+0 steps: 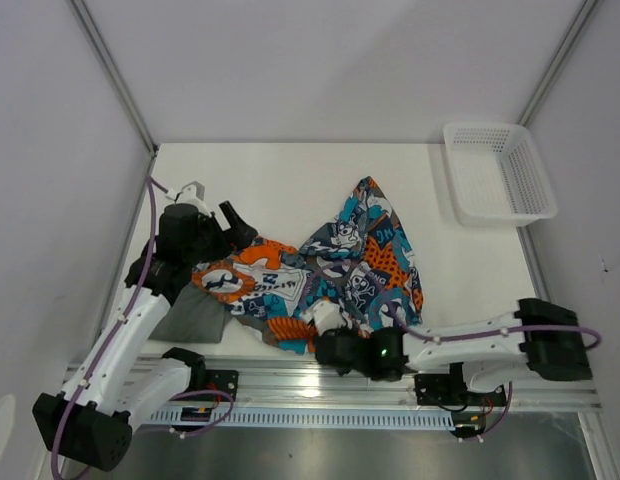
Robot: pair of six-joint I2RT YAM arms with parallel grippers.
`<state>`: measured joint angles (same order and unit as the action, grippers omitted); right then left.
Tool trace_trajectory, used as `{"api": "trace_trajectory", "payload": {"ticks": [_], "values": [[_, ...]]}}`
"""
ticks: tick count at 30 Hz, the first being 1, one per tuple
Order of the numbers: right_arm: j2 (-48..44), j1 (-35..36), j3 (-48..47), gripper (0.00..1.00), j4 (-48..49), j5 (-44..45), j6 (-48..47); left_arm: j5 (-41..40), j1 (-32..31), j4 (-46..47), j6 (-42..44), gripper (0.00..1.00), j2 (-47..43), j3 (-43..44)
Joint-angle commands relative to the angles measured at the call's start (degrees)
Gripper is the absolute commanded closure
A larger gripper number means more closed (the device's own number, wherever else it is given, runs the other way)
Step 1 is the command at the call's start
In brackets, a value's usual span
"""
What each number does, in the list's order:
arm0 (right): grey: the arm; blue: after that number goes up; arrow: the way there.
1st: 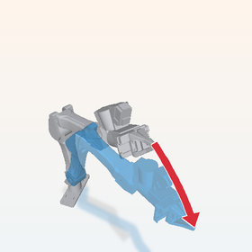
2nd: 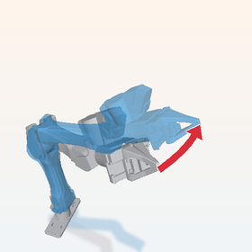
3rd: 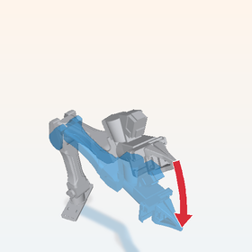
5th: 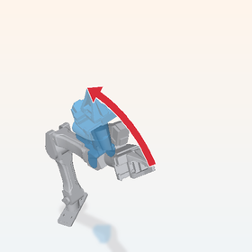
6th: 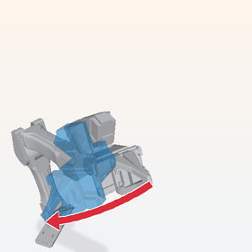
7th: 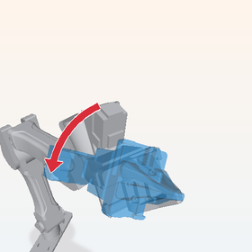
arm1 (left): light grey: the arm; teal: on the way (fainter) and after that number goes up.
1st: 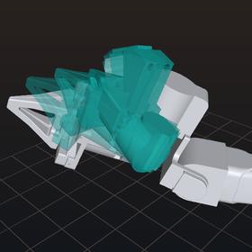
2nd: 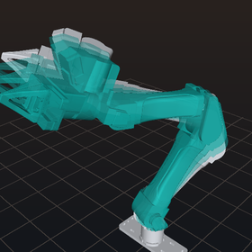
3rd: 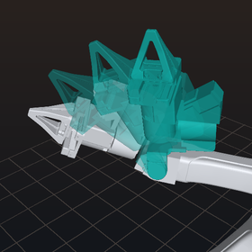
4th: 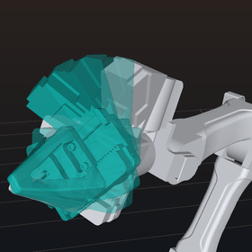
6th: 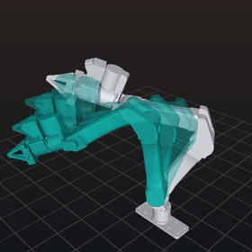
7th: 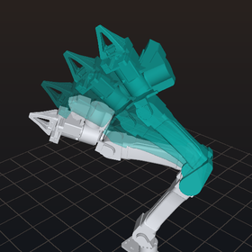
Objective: Fold and stack the shorts
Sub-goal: Flatten the shorts out
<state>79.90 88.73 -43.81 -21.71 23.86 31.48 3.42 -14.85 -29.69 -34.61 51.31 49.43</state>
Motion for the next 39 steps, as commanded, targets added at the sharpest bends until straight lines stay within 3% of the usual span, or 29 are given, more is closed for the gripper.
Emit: {"api": "trace_trajectory", "payload": {"ticks": [1,4,7,10,12,18,24,30,35,39], "values": [[-10.7,-11.9,3.0,1.00,-3.1,-0.6,0.8,4.2,0.5,3.6,-1.9,0.04,2.8,-0.6],[-16.8,-22.9,4.4,1.00,-3.6,-6.7,-0.4,4.6,0.5,6.0,-2.6,0.04,6.0,-0.3],[-16.2,-45.1,1.3,1.00,-2.6,-18.5,-4.4,4.1,0.5,8.8,-4.1,0.04,10.8,1.6],[-7.8,-52.5,-8.7,1.00,-4.4,-23.1,-9.0,5.2,0.5,9.9,-5.5,0.04,17.1,7.1],[-4.2,-53.7,-16.4,1.00,-8.7,-25.1,-11.2,6.9,0.5,10.0,-5.9,0.05,20.6,9.6],[-4.2,-53.6,-18.1,1.00,-11.0,-27.1,-14.1,7.4,0.4,8.3,-5.3,0.05,20.6,9.0],[-2.4,-54.7,-17.0,1.00,-12.6,-21.2,-15.1,10.5,0.4,7.6,-8.0,0.06,13.0,-0.1],[4.6,-61.7,-18.7,1.00,-9.0,-18.0,-13.3,9.3,-0.1,7.7,-9.9,0.06,2.6,-9.7],[11.0,-66.2,-21.4,1.00,-6.8,-17.4,-12.9,8.9,-0.2,11.1,-12.1,0.07,1.9,-14.5],[15.7,-68.4,-24.4,1.00,-6.7,-16.7,-12.1,7.2,-2.0,13.7,-13.4,0.07,6.3,-14.3]]}}
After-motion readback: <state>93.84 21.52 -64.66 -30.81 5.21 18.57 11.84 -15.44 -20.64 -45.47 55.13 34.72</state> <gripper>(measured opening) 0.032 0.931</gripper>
